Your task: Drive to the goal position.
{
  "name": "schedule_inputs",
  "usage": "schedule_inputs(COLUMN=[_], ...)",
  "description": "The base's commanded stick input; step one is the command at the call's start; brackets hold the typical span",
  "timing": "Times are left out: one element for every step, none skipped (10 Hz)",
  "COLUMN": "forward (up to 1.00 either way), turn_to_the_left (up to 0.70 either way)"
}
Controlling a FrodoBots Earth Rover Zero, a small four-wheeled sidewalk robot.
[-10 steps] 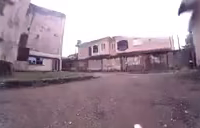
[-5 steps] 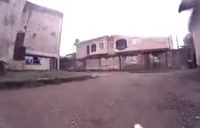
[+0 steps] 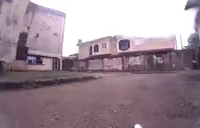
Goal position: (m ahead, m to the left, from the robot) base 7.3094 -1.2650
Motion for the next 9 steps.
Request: schedule_inputs(forward=[0.5, 0.5, 0.5, 0.5, 0.5, 0.5, 0.5, 0.5, 0.5], turn_to_the_left=[0.23, 0.23, 0.23, 0.23, 0.23, 0.23, 0.23, 0.23, -0.09])
